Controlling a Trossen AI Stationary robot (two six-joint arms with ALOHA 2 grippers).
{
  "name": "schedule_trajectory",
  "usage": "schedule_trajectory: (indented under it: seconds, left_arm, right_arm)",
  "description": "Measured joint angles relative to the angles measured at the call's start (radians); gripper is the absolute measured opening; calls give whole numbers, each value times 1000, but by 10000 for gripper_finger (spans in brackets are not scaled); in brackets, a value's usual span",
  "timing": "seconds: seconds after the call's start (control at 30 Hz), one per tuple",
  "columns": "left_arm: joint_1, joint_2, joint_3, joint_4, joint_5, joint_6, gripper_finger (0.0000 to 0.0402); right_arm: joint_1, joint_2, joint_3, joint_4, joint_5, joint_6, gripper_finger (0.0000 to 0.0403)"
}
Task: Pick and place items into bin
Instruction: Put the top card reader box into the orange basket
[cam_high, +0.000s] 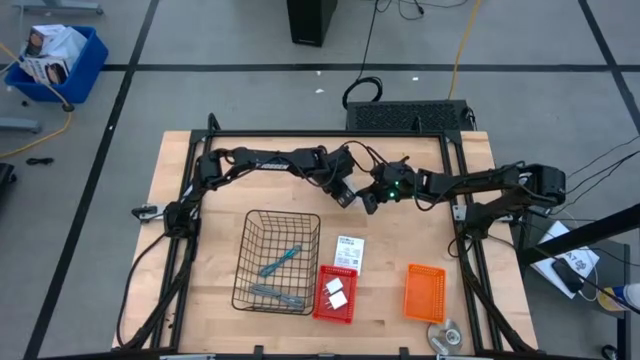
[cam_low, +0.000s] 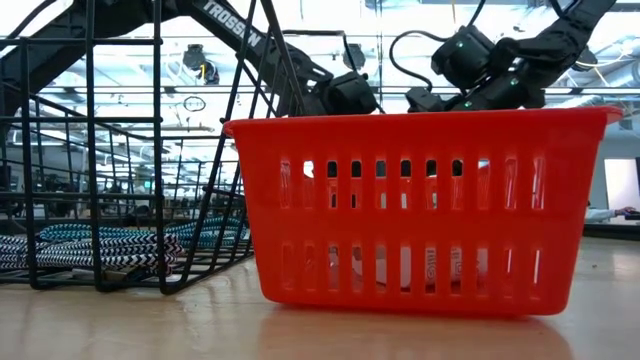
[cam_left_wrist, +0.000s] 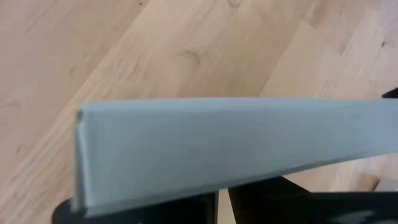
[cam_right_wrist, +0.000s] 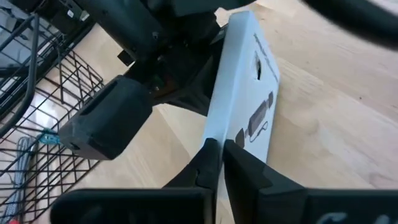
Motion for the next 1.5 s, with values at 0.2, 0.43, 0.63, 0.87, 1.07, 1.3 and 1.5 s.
schedule_trajectory:
  seconds: [0.2,0.43,0.63,0.87,1.07,1.3,1.5]
  left_arm:
    - [0,-1,0,1,-11,-8,6]
    - [1,-1,2,49,19,-14,19]
    - [1,-3,2,98,41,-32,27]
    - [0,-3,2,102,2,-23,6]
    - [2,-4,2,104,-6,-22,18]
    - [10,-4,2,111,-12,-17,20]
    - [10,-4,3,125,-54,-28,6]
  right_arm:
    - [18,1,0,14,6,-58,39]
    - [19,2,0,29,29,-93,103]
    - [19,11,0,23,34,-118,159]
    - [18,60,-1,-38,103,-119,192]
    - [19,62,0,-27,107,-119,190]
    - [12,62,0,-63,161,-16,176]
    - [10,62,0,-107,190,38,159]
